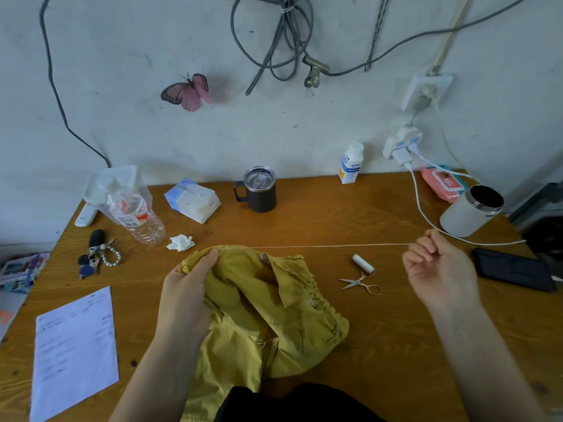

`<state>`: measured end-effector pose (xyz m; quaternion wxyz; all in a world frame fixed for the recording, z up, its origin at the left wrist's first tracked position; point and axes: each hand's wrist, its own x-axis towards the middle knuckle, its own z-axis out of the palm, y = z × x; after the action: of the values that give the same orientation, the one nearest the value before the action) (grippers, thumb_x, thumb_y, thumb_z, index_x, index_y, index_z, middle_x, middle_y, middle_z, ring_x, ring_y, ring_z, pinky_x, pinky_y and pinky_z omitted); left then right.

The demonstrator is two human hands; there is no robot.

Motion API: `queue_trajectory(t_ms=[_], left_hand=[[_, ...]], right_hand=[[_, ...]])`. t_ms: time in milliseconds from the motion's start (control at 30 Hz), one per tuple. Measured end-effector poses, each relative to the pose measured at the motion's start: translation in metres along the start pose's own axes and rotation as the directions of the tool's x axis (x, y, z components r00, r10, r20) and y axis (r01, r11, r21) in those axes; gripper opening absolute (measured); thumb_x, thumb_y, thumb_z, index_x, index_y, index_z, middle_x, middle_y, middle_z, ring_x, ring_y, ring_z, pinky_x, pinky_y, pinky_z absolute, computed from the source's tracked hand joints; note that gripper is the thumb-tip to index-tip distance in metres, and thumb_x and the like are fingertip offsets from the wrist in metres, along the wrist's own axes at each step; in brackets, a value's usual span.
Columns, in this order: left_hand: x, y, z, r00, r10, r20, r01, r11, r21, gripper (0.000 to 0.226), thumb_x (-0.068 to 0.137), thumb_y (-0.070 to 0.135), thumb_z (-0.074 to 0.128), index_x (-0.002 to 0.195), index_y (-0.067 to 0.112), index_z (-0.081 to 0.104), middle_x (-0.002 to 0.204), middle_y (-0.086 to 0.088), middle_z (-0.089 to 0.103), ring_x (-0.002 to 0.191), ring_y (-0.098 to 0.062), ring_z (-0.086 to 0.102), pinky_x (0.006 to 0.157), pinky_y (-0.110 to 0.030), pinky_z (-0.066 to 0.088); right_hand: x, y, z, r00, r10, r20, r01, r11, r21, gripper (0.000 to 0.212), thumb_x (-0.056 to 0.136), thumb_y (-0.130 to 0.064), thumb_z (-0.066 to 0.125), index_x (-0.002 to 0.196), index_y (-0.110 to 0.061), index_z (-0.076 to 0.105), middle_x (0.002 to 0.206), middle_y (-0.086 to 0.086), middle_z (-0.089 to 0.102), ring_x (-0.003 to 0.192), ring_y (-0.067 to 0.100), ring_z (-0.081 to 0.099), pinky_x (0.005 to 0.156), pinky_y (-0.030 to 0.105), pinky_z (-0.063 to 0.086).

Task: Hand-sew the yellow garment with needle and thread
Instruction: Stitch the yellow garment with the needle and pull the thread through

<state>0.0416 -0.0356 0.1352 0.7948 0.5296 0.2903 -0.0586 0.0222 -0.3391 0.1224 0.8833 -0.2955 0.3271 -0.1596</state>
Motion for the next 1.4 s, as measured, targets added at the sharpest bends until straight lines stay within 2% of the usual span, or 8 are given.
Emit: queue_trajectory(t_ms=[333,700,833,1000,1100,1200,1267,1400], left_hand=[[0.006,0.005,-0.006,0.999,0.035,-0.005,-0.035,0.999,-0.037,0.014,0.09,0.011,0.062,0.084,0.0,0.068,0.072,-0.009,0.076,0.067,-0.021,0.074,0.051,-0.027,0.057],[0.004,0.005,-0.003,0.999,0.036,0.009,-0.036,0.999,-0.002,0.014,0.088,0.012,0.064,0.081,0.002,0.071,0.074,-0.01,0.076,0.068,-0.021,0.074,0.051,-0.027,0.057],[-0.006,0.005,0.003,0.996,0.059,0.065,-0.061,0.997,0.037,0.03,0.089,0.012,0.063,0.063,0.012,0.078,0.073,-0.009,0.076,0.068,-0.02,0.074,0.052,-0.026,0.057],[-0.024,0.005,0.014,0.986,0.081,0.148,-0.093,0.993,0.077,0.027,0.087,0.012,0.063,0.066,0.017,0.078,0.078,-0.01,0.077,0.071,-0.022,0.075,0.055,-0.027,0.057],[-0.034,0.004,0.02,0.975,0.095,0.199,-0.117,0.988,0.101,0.022,0.086,0.012,0.064,0.071,0.018,0.078,0.081,-0.011,0.076,0.074,-0.023,0.074,0.057,-0.027,0.057],[-0.04,0.003,0.025,0.964,0.087,0.251,-0.121,0.985,0.121,0.014,0.081,0.015,0.067,0.074,0.018,0.078,0.083,-0.012,0.076,0.076,-0.026,0.074,0.06,-0.028,0.058],[-0.044,0.002,0.027,0.955,0.089,0.284,-0.13,0.983,0.128,0.009,0.074,0.02,0.07,0.076,0.018,0.078,0.084,-0.014,0.076,0.077,-0.027,0.074,0.061,-0.029,0.058],[-0.049,-0.001,0.029,0.935,0.093,0.341,-0.16,0.971,0.175,0.015,0.07,0.027,0.071,0.08,0.019,0.078,0.087,-0.012,0.076,0.082,-0.026,0.074,0.068,-0.03,0.058]], right_hand=[[0.011,-0.022,-0.024,0.988,-0.074,-0.135,0.089,0.99,0.109,0.016,0.097,-0.019,0.042,0.086,-0.016,0.053,0.056,-0.009,0.042,0.044,0.002,0.035,0.044,0.013,0.032],[0.015,-0.026,-0.033,0.983,-0.092,-0.16,0.111,0.987,0.116,0.019,0.098,-0.021,0.042,0.081,-0.019,0.05,0.057,-0.01,0.041,0.045,0.002,0.035,0.045,0.012,0.032],[0.008,-0.018,-0.023,0.989,-0.099,-0.114,0.105,0.993,0.05,0.015,0.096,-0.02,0.044,0.084,-0.017,0.053,0.059,-0.009,0.042,0.045,0.003,0.036,0.044,0.014,0.033],[-0.012,0.001,-0.003,0.987,-0.134,0.087,0.15,0.963,-0.223,0.014,0.097,-0.016,0.044,0.091,-0.014,0.057,0.054,-0.008,0.044,0.046,0.003,0.039,0.044,0.015,0.035],[-0.031,0.015,0.012,0.938,-0.153,0.312,0.275,0.876,-0.397,0.013,0.094,-0.015,0.047,0.084,-0.014,0.056,0.053,-0.008,0.045,0.047,0.005,0.04,0.043,0.017,0.039],[-0.053,0.028,0.027,0.788,-0.162,0.594,0.551,0.615,-0.564,0.009,0.09,-0.013,0.05,0.083,-0.013,0.057,0.055,-0.004,0.051,0.048,0.007,0.046,0.048,0.02,0.044],[-0.066,0.037,0.035,0.669,-0.141,0.729,0.705,0.429,-0.564,0.011,0.091,-0.012,0.05,0.085,-0.016,0.058,0.059,-0.002,0.054,0.05,0.009,0.05,0.051,0.022,0.046],[-0.083,0.051,0.048,0.481,-0.104,0.871,0.863,0.232,-0.449,0.015,0.092,-0.023,0.052,0.089,-0.014,0.063,0.059,-0.01,0.056,0.052,0.01,0.054,0.048,0.029,0.047]])
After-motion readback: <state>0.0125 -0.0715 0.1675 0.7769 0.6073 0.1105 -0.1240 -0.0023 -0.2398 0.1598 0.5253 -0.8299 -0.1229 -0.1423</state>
